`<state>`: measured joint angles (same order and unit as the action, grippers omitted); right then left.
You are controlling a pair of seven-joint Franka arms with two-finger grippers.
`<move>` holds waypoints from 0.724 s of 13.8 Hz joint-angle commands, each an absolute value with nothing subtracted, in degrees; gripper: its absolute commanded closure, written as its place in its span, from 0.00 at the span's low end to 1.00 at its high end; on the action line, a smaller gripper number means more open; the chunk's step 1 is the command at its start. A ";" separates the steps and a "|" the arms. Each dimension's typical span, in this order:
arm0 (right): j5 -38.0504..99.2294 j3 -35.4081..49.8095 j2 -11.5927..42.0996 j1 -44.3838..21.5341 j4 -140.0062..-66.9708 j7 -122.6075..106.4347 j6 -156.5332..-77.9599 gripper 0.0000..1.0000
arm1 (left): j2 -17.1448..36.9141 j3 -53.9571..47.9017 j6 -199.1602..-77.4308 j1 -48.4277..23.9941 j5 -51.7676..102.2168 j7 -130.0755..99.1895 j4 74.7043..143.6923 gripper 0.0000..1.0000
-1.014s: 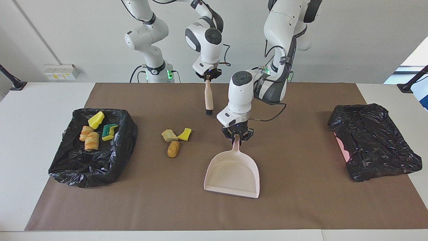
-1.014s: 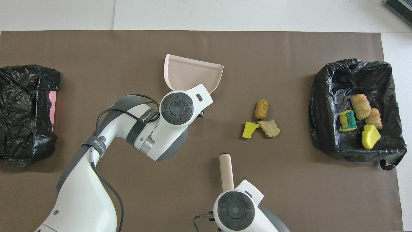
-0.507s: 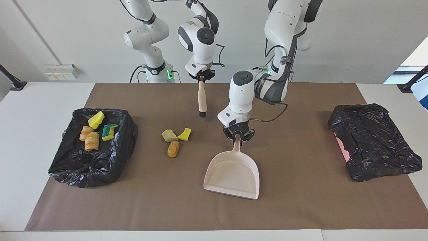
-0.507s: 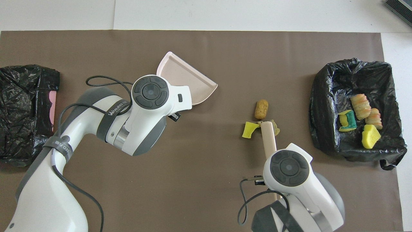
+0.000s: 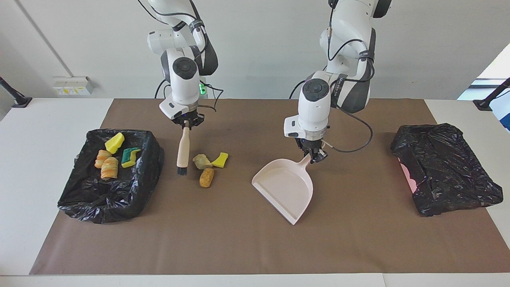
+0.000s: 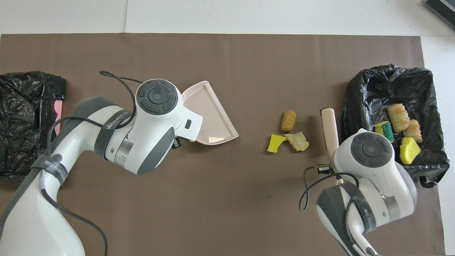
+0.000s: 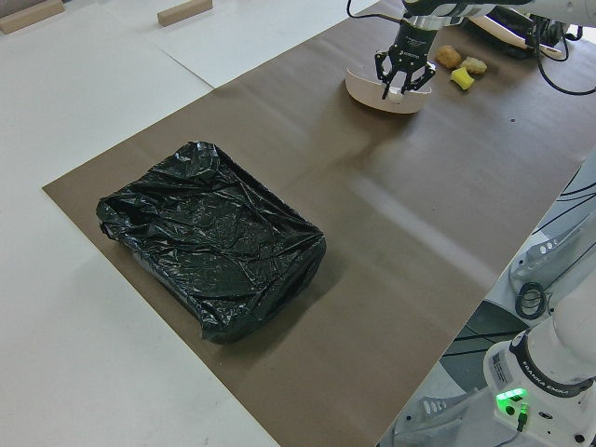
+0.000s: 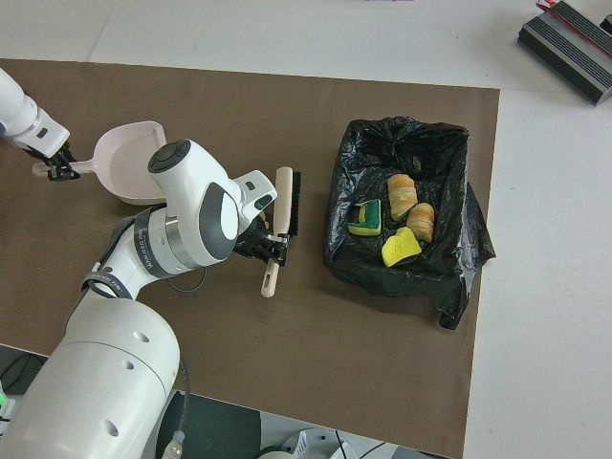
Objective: Sweep and dump trash in bin
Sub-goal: 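Sweep the remaining scraps into the dustpan with the brush in the right gripper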
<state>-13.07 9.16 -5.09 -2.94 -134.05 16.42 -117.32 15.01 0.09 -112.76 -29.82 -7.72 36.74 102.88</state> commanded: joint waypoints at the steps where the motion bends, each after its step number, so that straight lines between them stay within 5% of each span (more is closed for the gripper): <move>1: -14.94 10.19 2.27 -2.54 -129.73 15.29 -116.72 1.00 | 10.82 0.09 -115.81 -31.63 -7.12 41.83 110.02 1.00; 10: -3.45 10.28 5.36 -11.77 -127.97 19.85 -117.16 1.00 | 7.30 0.26 -123.84 -34.80 -7.21 41.92 119.35 1.00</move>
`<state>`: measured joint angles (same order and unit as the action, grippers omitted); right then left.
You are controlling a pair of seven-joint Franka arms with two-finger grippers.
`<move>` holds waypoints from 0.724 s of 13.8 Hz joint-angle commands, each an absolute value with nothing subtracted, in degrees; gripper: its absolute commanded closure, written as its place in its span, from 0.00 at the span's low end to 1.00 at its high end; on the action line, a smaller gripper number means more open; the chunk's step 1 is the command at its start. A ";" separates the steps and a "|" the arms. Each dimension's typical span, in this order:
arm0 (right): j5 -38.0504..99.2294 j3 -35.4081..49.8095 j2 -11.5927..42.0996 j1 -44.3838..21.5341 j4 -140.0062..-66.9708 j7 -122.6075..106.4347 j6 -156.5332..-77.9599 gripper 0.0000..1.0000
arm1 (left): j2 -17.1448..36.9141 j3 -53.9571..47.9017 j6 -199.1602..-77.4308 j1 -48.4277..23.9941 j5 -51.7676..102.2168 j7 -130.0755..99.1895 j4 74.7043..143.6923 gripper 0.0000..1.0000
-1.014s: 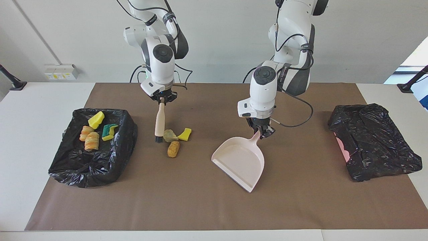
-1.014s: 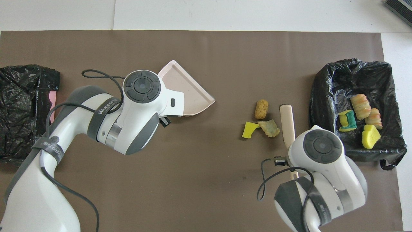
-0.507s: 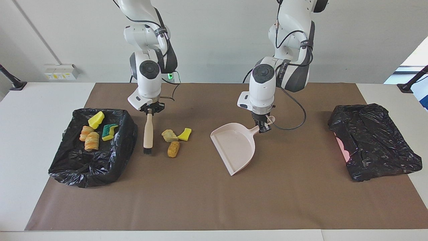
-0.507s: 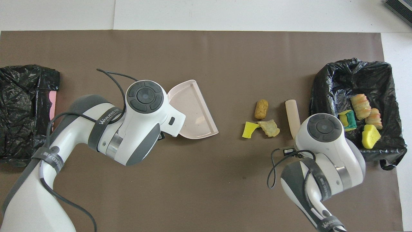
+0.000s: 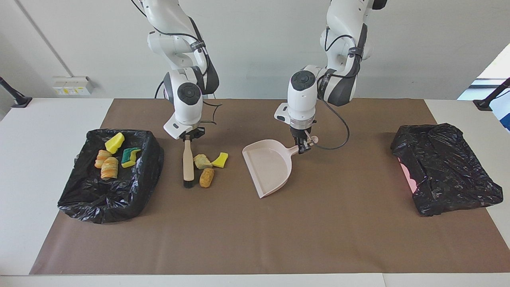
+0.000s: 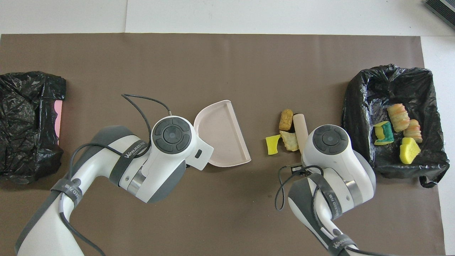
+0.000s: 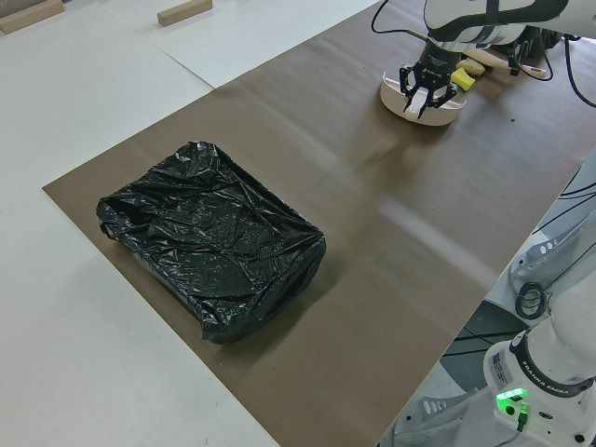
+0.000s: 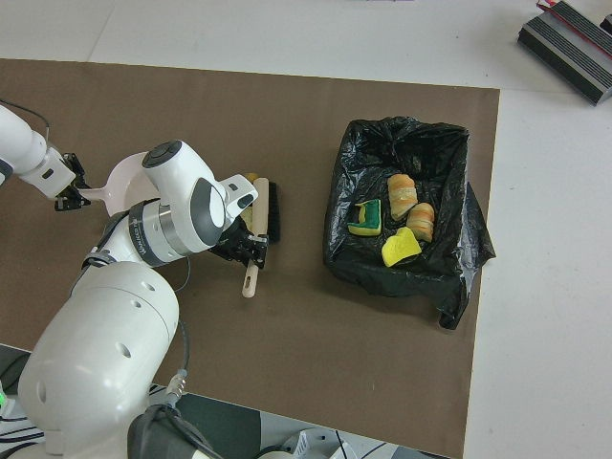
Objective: Sweep and dump trash in bin
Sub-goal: 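Sweep the remaining scraps into the dustpan with the brush in the right gripper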
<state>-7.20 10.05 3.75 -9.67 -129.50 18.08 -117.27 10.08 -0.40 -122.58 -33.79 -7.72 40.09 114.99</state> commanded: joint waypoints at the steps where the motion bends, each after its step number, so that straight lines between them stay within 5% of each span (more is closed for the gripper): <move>1: -1.77 10.28 5.45 -12.91 -127.53 21.08 -117.16 1.00 | 7.29 0.26 -123.84 -34.72 -7.21 41.92 119.36 1.00; 10: 18.53 10.28 7.73 -24.16 -121.21 22.41 -120.15 1.00 | 7.29 0.26 -124.19 -34.10 -7.21 42.01 119.53 1.00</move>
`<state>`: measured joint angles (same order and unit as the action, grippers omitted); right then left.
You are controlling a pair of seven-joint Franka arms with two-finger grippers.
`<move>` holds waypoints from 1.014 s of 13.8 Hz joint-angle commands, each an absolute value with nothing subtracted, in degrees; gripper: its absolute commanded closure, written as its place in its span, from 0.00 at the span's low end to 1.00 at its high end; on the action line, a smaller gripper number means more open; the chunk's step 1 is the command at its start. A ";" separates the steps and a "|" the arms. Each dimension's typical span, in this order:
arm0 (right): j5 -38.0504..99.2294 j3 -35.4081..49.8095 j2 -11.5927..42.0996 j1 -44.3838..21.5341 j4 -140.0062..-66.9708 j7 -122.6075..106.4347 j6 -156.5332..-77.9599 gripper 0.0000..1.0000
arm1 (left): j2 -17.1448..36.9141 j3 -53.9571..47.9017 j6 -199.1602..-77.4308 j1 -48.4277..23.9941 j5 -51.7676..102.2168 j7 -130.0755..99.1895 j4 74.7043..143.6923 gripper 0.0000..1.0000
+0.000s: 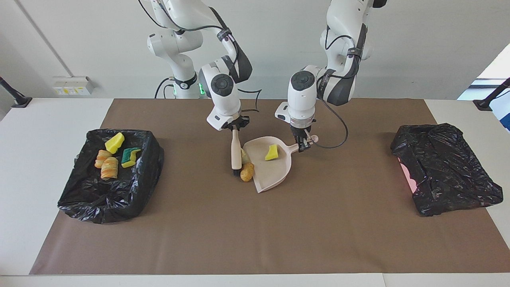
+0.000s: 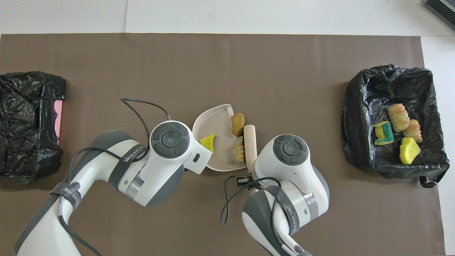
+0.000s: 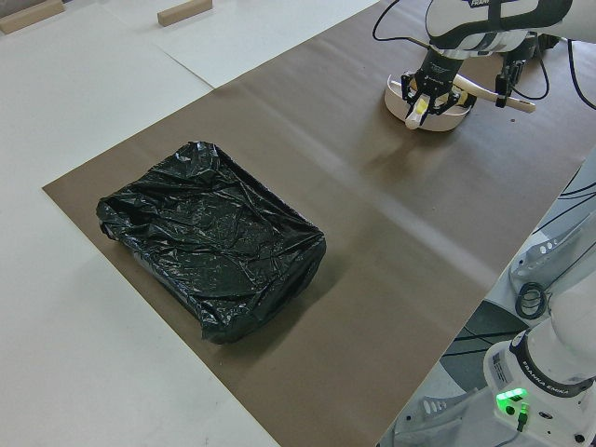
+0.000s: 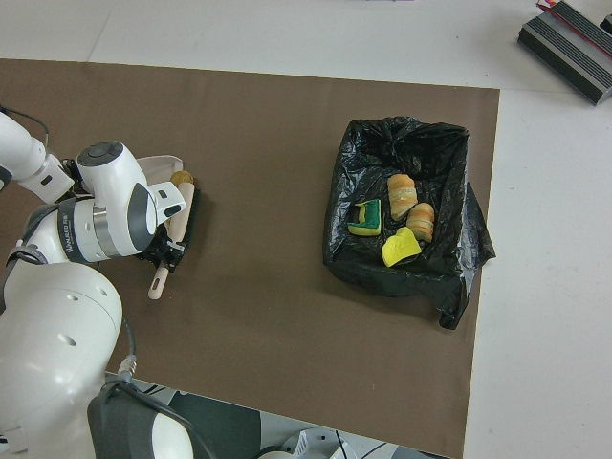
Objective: Sweep and dump trash in bin
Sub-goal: 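Sweep the remaining scraps into the dustpan with the brush in the right gripper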
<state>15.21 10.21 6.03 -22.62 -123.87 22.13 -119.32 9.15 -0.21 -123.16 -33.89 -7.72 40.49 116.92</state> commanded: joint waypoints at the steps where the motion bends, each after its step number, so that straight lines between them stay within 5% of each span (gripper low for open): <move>1: 19.85 10.28 7.91 -24.60 -120.51 22.33 -120.15 1.00 | 7.29 0.26 -124.28 -34.01 -7.21 42.19 119.53 1.00; 6: 21.89 10.20 5.55 -24.53 -120.15 21.27 -116.65 1.00 | 7.65 0.26 -126.03 -33.22 -7.21 44.03 119.53 1.00; 12: 15.42 9.67 0.00 -19.95 -112.87 18.36 -96.36 1.00 | 7.65 0.26 -126.12 -33.22 -7.21 44.21 119.53 1.00; 14: 12.40 9.84 -1.49 -20.65 -113.81 26.50 -95.01 1.00 | 7.65 0.26 -126.12 -33.14 -7.21 45.08 119.53 1.00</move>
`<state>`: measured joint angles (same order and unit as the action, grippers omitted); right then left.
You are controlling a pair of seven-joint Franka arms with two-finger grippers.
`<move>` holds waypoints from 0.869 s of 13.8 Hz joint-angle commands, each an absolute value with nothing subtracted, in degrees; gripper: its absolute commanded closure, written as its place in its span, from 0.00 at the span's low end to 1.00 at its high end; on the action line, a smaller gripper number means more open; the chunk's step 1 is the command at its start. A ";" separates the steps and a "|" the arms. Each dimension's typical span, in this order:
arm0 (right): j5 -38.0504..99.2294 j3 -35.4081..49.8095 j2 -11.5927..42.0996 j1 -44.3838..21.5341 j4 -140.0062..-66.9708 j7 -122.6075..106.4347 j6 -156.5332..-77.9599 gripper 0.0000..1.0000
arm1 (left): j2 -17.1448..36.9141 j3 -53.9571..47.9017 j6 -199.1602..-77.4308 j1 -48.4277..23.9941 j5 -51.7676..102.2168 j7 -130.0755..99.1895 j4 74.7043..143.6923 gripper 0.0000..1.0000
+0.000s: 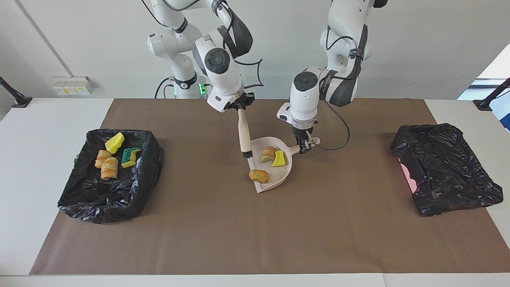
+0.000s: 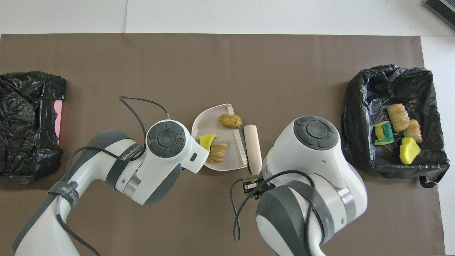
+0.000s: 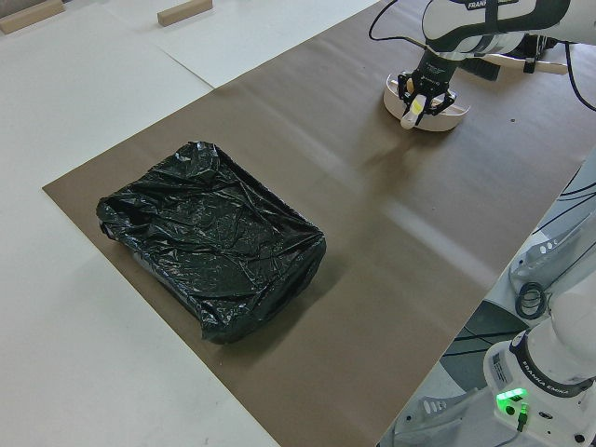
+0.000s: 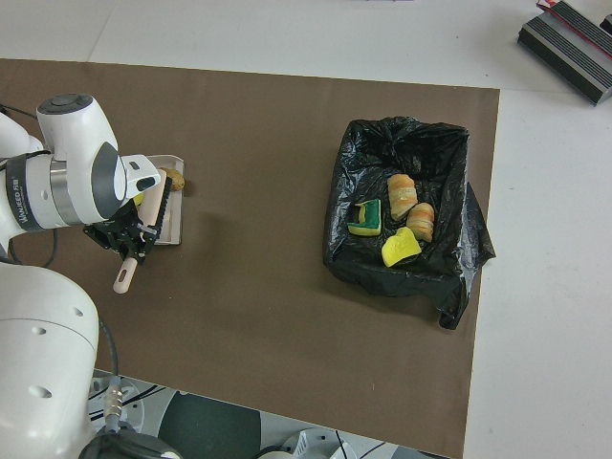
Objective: Sweep and dump trash in bin
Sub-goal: 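Sweep the remaining scraps into the dustpan with the brush in the right gripper, then carry the loaded dustpan with the left gripper to the other bin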
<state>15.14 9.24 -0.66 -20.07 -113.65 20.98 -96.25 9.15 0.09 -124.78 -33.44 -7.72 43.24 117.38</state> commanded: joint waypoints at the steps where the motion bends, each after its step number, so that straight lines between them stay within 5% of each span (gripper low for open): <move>1: 12.31 9.93 -2.71 -21.00 -115.21 30.02 -95.01 1.00 | 7.82 0.26 -126.12 -32.26 -7.21 46.48 119.44 1.00; 7: 13.35 10.11 -11.77 -25.22 -128.92 37.34 -102.55 1.00 | 6.34 0.26 -125.77 -24.89 -0.63 63.59 117.42 1.00; 12: 13.71 10.28 -8.89 -35.31 -132.18 44.30 -112.74 1.00 | -0.25 0.44 -122.36 -12.42 5.61 81.78 116.64 1.00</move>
<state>13.35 10.16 -9.48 -32.29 -130.22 42.47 -108.37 3.84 0.81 -124.95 -17.37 2.49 74.27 116.35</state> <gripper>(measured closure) 0.740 0.692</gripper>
